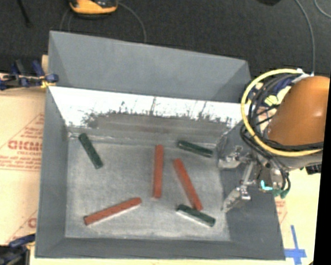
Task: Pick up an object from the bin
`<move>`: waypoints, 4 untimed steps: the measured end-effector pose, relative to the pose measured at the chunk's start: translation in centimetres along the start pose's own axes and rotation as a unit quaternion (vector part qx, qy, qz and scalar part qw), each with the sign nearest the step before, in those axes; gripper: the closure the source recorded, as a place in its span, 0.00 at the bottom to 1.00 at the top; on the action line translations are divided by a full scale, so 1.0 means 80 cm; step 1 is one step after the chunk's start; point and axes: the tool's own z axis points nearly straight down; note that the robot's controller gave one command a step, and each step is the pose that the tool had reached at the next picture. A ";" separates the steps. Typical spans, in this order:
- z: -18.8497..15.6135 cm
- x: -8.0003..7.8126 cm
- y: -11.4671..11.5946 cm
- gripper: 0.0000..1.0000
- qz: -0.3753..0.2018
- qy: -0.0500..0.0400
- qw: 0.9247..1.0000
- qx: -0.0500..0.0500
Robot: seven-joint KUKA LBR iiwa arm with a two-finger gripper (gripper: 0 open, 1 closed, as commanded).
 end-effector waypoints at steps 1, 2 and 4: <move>-0.005 -0.002 0.000 0.00 -0.001 -0.004 1.000 0.001; 0.049 0.001 0.005 0.00 -0.012 -0.008 1.000 0.001; 0.199 -0.014 -0.002 1.00 -0.032 -0.016 0.999 0.000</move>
Offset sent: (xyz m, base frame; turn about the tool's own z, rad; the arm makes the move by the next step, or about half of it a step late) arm -0.0124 0.0156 -0.1419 -0.0811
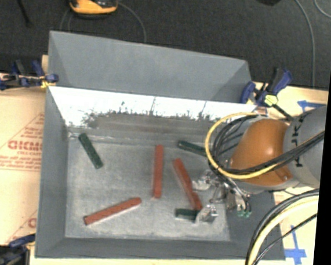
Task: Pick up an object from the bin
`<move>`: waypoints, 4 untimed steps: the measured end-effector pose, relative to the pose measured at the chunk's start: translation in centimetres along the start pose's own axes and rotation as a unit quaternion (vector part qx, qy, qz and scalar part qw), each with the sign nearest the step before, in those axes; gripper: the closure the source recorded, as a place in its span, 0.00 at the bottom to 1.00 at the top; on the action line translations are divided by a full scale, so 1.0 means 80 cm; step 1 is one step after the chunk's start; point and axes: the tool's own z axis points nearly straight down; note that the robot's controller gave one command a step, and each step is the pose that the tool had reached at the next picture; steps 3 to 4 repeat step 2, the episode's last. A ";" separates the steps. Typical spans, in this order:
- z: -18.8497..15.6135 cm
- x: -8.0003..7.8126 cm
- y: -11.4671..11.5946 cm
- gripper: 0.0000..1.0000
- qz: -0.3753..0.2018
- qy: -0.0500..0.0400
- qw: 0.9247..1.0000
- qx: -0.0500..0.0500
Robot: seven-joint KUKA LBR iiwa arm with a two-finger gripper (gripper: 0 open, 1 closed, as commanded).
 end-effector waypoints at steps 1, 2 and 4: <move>0.000 0.000 0.000 1.00 0.000 0.000 1.000 0.000; -0.188 0.035 -0.026 1.00 -0.001 0.010 1.000 0.001; -0.188 0.035 -0.026 1.00 -0.001 0.010 1.000 0.001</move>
Offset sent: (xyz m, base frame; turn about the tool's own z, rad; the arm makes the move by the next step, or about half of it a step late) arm -0.0328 -0.0208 0.1479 -0.0066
